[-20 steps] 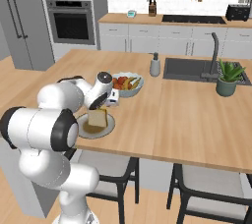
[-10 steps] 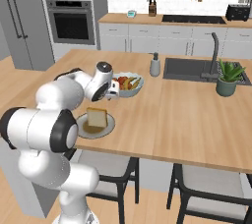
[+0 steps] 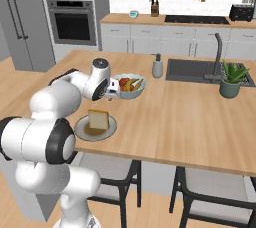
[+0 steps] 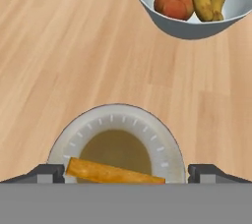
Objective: Start the toaster. Once the lever pops up, take the bread to the plate on the dining counter.
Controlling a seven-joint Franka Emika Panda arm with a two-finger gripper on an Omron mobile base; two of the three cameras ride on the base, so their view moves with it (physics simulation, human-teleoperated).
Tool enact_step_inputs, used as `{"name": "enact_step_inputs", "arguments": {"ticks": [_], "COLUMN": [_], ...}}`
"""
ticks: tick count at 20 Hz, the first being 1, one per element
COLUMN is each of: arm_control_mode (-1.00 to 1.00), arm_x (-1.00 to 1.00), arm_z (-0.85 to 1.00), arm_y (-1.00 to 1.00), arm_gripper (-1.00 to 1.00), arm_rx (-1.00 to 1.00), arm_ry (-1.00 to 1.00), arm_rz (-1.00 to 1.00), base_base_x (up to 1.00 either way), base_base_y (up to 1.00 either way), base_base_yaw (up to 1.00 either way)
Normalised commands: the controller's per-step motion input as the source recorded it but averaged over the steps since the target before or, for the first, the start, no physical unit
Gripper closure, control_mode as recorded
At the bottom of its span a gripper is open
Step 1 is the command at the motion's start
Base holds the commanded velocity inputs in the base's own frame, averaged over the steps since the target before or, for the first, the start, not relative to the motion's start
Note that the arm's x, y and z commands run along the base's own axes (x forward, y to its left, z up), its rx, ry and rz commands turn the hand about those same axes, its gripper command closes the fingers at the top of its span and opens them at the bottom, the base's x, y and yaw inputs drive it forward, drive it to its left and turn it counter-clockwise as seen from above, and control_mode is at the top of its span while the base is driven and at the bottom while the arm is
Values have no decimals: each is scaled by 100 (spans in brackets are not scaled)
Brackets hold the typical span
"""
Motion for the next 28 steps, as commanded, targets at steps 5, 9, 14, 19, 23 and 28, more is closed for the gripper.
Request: {"name": "enact_step_inputs", "arguments": {"ticks": [5, 9, 14, 19, 23, 28], "arm_control_mode": [-100, -100, -100, -100, -100, -100], "arm_x": [1, 13, 1, -13, -35, -58], "arm_z": [-14, -28, -39, -27, -20, -19], "arm_y": [0, 0, 0, 0, 0, 0], "arm_gripper": [-100, -100, -100, -100, -100, -100], "arm_rx": [-1, 0, 0, -1, -2, -3], "arm_ry": [12, 17, 12, 0, 0, 0], "arm_rz": [0, 1, 3, 5, 4, 4], "base_base_x": [0, 0, 0, 0, 0, 0], "base_base_y": [0, 0, 0, 0, 0, 0], "base_base_yaw": [0, 0, 0, 0, 0, 0]}}
